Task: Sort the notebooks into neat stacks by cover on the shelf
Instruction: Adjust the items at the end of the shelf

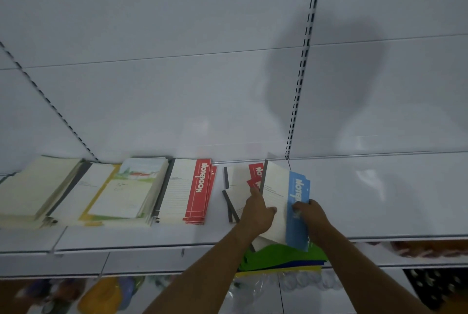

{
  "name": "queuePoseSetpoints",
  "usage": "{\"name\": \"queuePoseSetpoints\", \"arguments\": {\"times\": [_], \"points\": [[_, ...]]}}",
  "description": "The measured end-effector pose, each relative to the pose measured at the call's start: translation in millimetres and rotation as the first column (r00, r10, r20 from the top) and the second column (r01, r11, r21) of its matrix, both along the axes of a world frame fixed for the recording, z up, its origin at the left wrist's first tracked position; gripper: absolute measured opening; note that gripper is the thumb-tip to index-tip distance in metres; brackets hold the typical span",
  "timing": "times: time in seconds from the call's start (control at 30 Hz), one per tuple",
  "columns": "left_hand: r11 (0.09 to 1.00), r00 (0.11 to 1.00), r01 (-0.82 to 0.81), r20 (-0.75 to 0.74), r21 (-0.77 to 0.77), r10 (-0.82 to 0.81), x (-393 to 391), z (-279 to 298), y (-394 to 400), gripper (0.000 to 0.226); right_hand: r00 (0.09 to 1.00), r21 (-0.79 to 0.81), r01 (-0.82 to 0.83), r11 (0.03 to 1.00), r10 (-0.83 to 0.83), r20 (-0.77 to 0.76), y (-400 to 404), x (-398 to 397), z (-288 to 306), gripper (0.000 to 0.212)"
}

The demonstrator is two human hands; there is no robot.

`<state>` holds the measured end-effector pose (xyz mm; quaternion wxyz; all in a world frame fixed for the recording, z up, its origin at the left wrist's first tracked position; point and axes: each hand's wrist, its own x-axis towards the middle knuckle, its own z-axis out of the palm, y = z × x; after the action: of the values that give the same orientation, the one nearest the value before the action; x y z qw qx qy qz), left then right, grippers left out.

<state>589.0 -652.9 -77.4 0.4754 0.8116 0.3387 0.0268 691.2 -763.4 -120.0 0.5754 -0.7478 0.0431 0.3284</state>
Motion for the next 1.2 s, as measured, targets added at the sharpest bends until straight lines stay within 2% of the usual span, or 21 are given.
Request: {"name": "queuePoseSetpoints", "arguments": {"times": [0.13,0.27,0.43,0.7,0.8,0.93,1.07,1.2], "points": [[0.999,0.997,-0.006,0.075,-0.044,0.009,0,8,1,0.056,0.999,0.045,0.008,0.999,-0.010,0.052,-6,2,13,0.024],[0.991,0.987,-0.076,0.132,-0.111,0.090,-5,10,7,0.062,0.995,0.146,-0.048,0.988,0.035,0.090,-7,4,28,0.024],[0.983,0.979,-0.151,0.124,-0.105,0.163,-13,7,18,0.066,0.966,0.131,-0.163,0.978,0.131,0.224,-3,-3,37,0.027],[0.946,0.921,-0.282,0.230,-0.161,0.314,-41,13,35,0.055,0.945,0.156,-0.262,0.952,0.221,0.241,32,-12,55,0.021],[0.917,0.880,-0.342,0.271,-0.207,0.389,-61,19,46,0.059,0.915,0.144,-0.355,0.924,0.313,0.254,61,-24,61,0.020],[0.845,0.797,-0.505,0.279,-0.176,0.535,-105,35,63,0.034,0.845,0.148,-0.513,0.846,0.467,0.260,110,-58,73,0.020],[0.730,0.674,-0.671,0.304,-0.128,0.673,-166,49,82,0.026,0.755,0.201,-0.647,0.736,0.580,0.306,158,-115,89,0.028],[0.616,0.557,-0.779,0.320,-0.120,0.767,-243,61,104,0.028,0.627,0.211,-0.777,0.593,0.699,0.344,197,-191,106,0.033]]}}
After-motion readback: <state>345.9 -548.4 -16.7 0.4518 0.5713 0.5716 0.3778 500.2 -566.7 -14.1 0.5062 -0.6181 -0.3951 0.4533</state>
